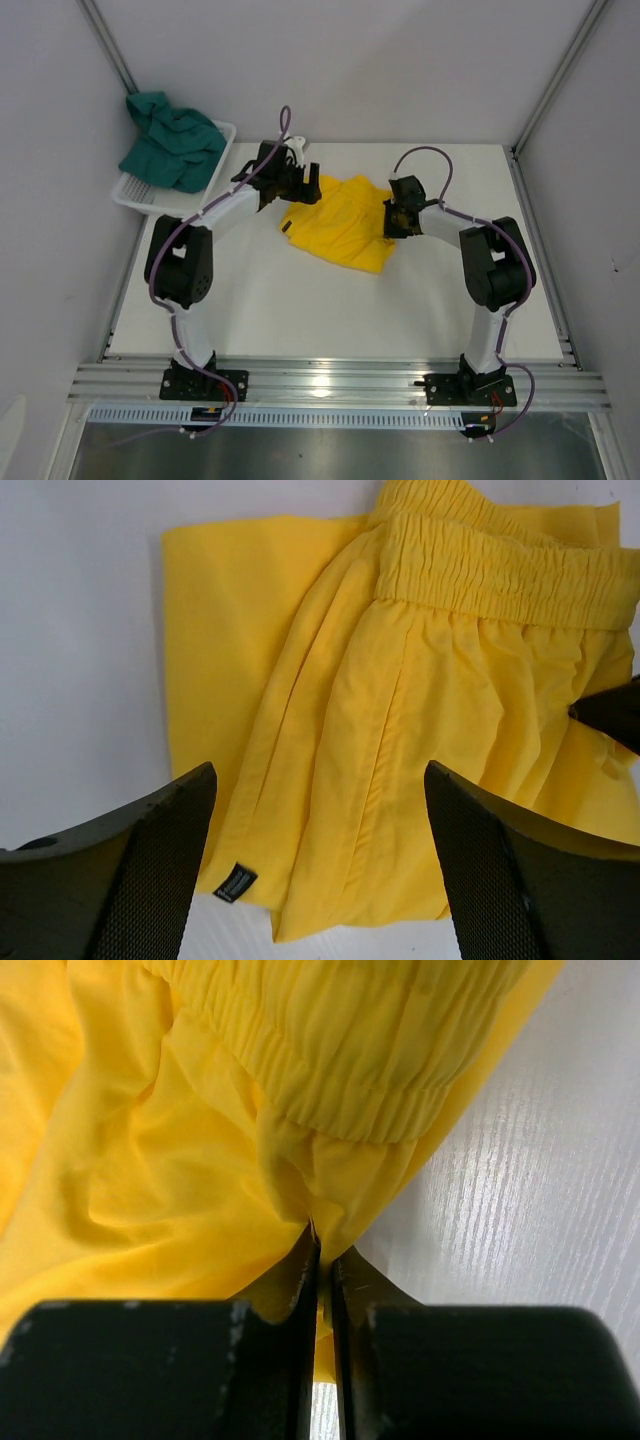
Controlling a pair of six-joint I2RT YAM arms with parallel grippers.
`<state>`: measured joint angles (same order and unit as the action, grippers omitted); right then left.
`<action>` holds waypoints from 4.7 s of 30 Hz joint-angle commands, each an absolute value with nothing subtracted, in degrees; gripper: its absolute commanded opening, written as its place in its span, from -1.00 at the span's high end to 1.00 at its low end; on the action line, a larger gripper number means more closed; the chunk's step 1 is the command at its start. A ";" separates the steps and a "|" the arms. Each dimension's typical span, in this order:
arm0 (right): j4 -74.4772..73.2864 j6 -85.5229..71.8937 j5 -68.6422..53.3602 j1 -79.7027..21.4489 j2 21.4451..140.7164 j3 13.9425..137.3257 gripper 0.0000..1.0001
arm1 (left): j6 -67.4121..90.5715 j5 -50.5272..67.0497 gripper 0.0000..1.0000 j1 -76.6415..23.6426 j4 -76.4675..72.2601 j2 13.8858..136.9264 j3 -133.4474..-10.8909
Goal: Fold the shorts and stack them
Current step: Fold the shorts
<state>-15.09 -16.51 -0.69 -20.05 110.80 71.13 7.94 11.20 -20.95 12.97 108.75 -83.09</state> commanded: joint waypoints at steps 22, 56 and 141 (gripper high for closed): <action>-15.38 -13.71 -4.92 -19.07 112.85 70.31 0.85 | 4.40 17.66 -0.26 -23.82 22.41 131.13 -105.55; -10.64 -17.84 -11.25 -14.50 108.20 65.40 0.57 | 20.30 17.65 0.51 -18.37 1.32 109.25 -72.33; 20.99 -34.98 -38.05 -2.82 106.70 48.26 0.23 | 15.21 22.41 1.00 -21.09 15.03 124.72 -97.74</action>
<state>17.06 -33.98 -37.82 -4.03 107.35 49.60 14.98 23.83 -21.78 14.37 129.32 -96.03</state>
